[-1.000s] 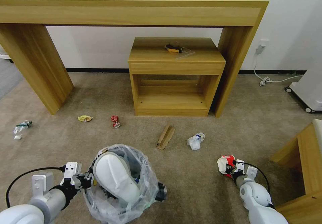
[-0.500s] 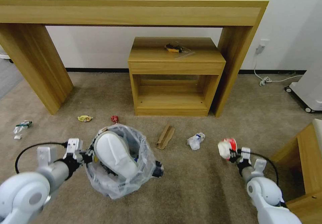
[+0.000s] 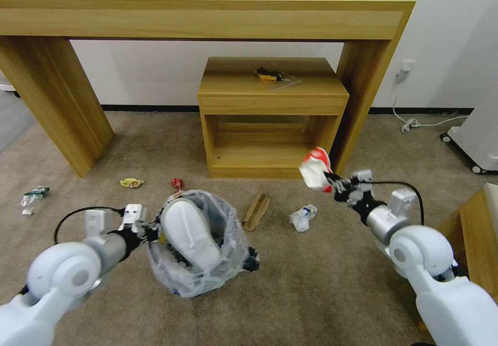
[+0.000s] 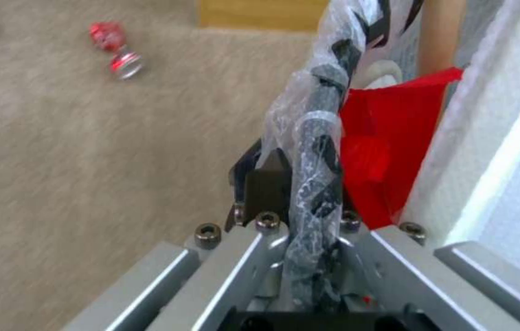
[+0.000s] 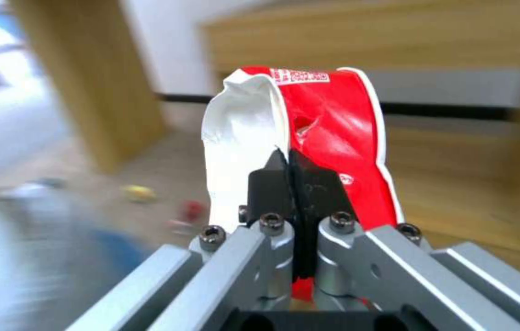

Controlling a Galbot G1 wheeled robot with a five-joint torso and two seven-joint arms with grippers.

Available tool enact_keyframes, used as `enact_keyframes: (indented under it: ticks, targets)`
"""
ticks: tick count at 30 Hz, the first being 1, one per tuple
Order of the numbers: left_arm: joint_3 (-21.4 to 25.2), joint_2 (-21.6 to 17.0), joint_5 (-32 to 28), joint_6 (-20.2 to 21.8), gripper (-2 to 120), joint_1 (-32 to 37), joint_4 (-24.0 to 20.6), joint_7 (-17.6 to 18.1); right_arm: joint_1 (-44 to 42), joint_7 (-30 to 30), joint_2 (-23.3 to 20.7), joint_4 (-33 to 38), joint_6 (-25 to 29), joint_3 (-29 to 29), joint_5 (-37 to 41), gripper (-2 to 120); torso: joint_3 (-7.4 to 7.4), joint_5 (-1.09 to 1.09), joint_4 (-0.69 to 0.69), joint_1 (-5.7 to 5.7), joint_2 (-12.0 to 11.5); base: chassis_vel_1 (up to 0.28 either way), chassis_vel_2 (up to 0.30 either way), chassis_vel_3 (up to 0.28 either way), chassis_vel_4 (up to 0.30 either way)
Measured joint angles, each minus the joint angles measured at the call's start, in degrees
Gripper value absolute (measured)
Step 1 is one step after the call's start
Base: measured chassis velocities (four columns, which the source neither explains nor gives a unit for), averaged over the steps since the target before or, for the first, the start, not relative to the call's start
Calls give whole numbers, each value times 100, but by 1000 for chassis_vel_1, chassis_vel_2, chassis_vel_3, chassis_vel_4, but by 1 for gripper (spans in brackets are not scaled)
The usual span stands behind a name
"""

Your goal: Pick up the trash bin and place the garbage on the floor into it.

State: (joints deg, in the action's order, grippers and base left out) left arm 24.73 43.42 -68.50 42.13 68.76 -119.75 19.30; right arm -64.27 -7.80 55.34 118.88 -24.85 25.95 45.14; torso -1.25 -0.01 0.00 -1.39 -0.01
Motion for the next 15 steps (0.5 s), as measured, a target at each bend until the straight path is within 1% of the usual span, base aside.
enact_keyframes:
  ticks: [1,3,4,8,9,10,11,12,13,15]
  targets:
    - [0,0,0,0,0,0,0,0,0,0,0,0,0,0,0,0,0,0,0,0,0,0,0,0,0]
    - [-416,1,-269,0,0,-502,140,181,108,-143,-104,257,-77,-188,319,0,0,0,-1,0,0,0,0,0,0]
    - [-416,1,-269,0,0,-502,140,181,108,-143,-104,257,-77,-188,319,0,0,0,-1,0,0,0,0,0,0]
    - [-1305,117,-613,-1,0,-1329,452,421,285,-266,-228,561,-110,-574,527,0,0,-1,-1,0,0,0,0,0,0]
    - [-1305,117,-613,-1,0,-1329,452,421,285,-266,-228,561,-110,-574,527,0,0,-1,-1,0,0,0,0,0,0]
    - [-1563,181,-669,-1,0,-1548,541,458,353,-269,-243,632,-142,-715,601,0,0,-1,-1,0,0,0,0,0,0]
    - [-1722,227,-703,0,0,-1691,600,482,396,-264,-245,670,-175,-829,653,0,0,-1,-2,0,0,0,0,0,0]
    - [-1722,227,-703,0,0,-1691,600,482,396,-264,-245,670,-175,-829,653,0,0,-1,-2,0,0,0,0,0,0]
    - [-1915,284,-750,-1,0,-1881,668,520,447,-240,-245,691,-192,-1007,691,0,0,-1,-1,0,0,0,0,0,0]
    - [-1985,303,-775,-1,0,-1953,689,537,459,-232,-245,693,-195,-1065,690,0,0,-1,-1,0,0,0,0,0,0]
